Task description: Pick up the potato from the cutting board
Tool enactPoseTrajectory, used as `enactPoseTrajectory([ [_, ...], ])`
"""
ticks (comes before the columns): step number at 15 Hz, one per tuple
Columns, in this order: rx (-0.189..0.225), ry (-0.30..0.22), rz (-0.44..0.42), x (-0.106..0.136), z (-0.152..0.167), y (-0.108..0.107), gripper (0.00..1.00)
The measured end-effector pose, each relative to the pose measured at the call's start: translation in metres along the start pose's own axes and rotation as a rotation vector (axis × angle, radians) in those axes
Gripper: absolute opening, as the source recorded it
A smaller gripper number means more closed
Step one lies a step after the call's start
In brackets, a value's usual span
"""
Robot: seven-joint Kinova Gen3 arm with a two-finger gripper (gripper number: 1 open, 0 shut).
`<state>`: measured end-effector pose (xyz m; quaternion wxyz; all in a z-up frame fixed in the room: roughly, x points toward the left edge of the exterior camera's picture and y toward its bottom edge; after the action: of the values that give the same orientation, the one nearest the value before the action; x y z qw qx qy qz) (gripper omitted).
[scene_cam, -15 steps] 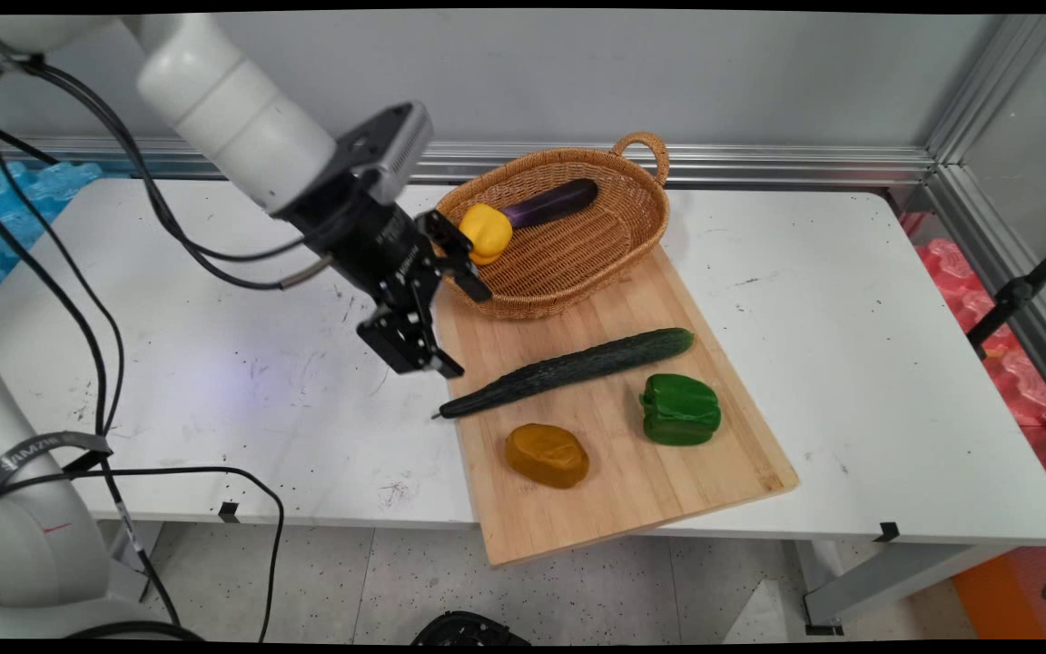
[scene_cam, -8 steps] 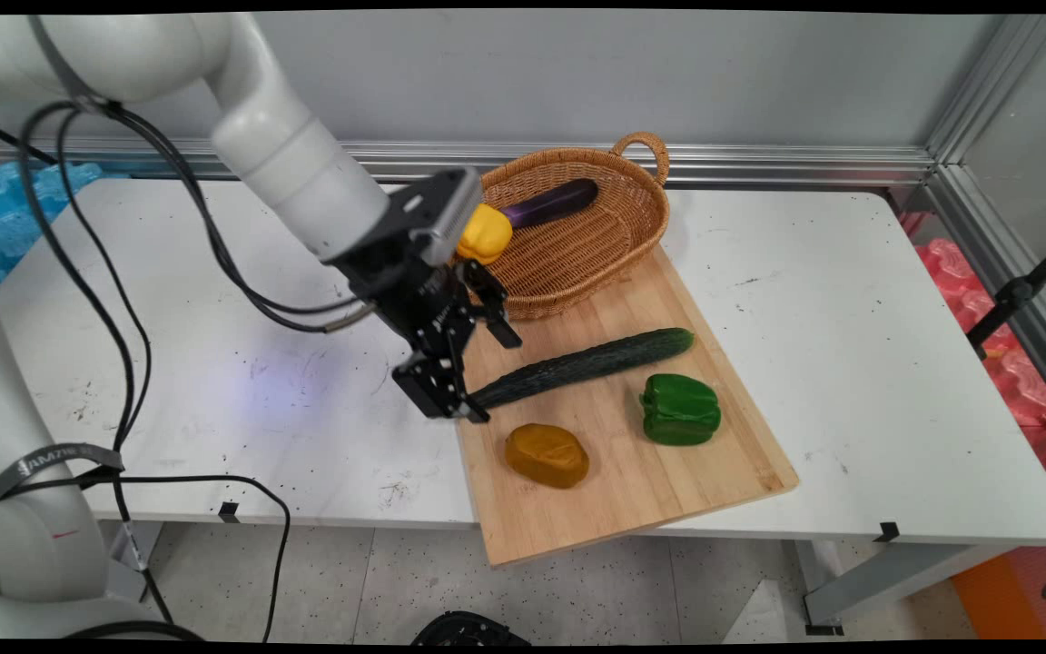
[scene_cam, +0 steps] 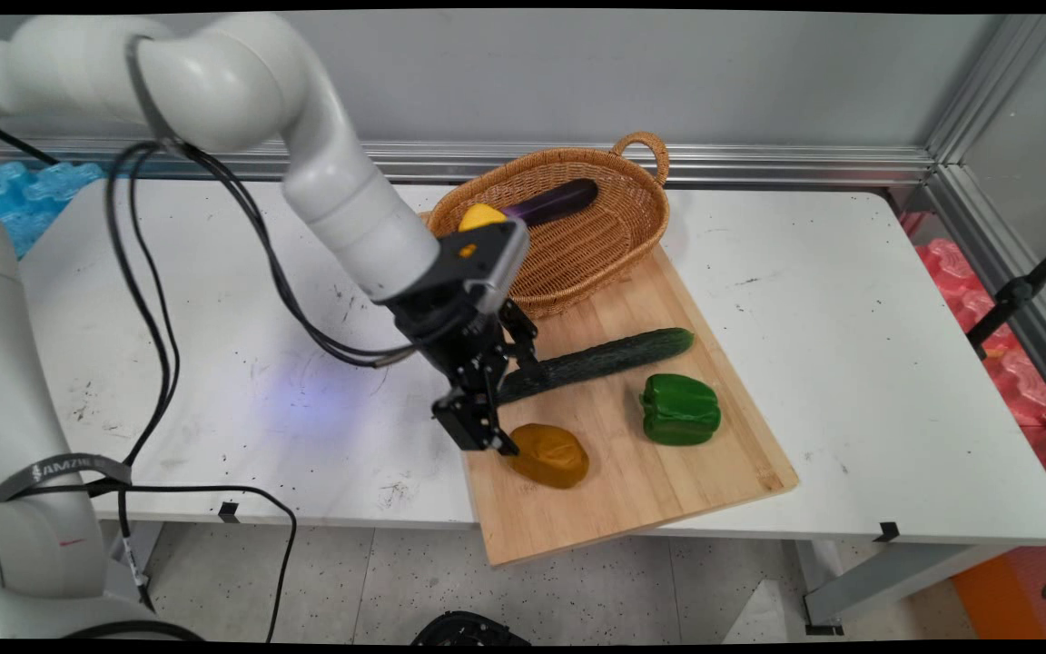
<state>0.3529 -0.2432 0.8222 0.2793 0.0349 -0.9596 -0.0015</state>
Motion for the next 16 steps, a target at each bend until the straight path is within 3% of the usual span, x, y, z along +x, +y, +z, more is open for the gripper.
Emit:
enactPoseTrajectory([
  [13, -0.062, -0.029, 0.005, 0.01, 0.054, -0.009, 1.0],
  [14, -0.066, -0.03, 0.009, 0.01, 0.055, -0.009, 0.0],
  [16, -0.073, -0.033, 0.019, 0.01, 0.056, -0.008, 0.0],
])
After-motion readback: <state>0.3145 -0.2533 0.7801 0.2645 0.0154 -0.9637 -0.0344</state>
